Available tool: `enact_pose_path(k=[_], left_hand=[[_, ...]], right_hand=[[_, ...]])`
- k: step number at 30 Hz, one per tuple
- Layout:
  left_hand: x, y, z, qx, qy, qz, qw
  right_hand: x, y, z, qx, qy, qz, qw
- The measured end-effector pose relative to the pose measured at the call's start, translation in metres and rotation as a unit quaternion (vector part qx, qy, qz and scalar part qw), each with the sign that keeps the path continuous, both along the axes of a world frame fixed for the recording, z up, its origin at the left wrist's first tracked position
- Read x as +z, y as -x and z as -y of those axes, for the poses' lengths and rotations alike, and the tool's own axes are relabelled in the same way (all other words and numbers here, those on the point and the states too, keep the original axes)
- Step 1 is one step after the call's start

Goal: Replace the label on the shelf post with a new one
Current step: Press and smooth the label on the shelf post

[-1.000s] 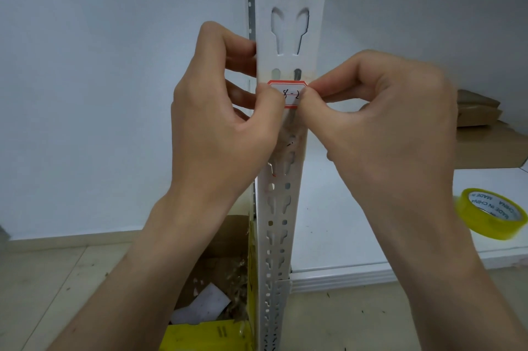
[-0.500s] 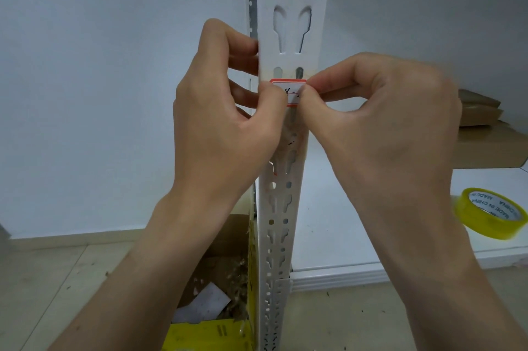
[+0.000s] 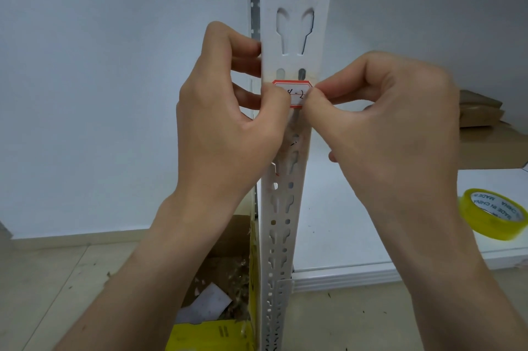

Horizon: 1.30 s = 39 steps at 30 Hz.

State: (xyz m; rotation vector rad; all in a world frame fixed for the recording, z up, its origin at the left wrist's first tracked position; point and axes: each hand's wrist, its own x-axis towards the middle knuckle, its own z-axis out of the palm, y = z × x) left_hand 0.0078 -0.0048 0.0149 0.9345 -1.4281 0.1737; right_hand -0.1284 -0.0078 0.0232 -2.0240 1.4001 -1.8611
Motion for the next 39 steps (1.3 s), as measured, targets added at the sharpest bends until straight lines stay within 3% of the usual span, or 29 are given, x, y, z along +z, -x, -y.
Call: enact_pose_path(k=[27, 39], left_hand=[[-0.0002, -0.0011, 0.0002, -0.001, 0.002, 0.002, 1.000], [0.0003, -0.0020, -0.0009, -0.003, 0.006, 0.009, 1.000]], right_hand=[[0.0004, -0.0009, 0.0012, 0.006, -0.025, -0.018, 1.000], [-0.0029, -0.0008, 0.0008, 0.018, 0.021, 0.017, 0.999]])
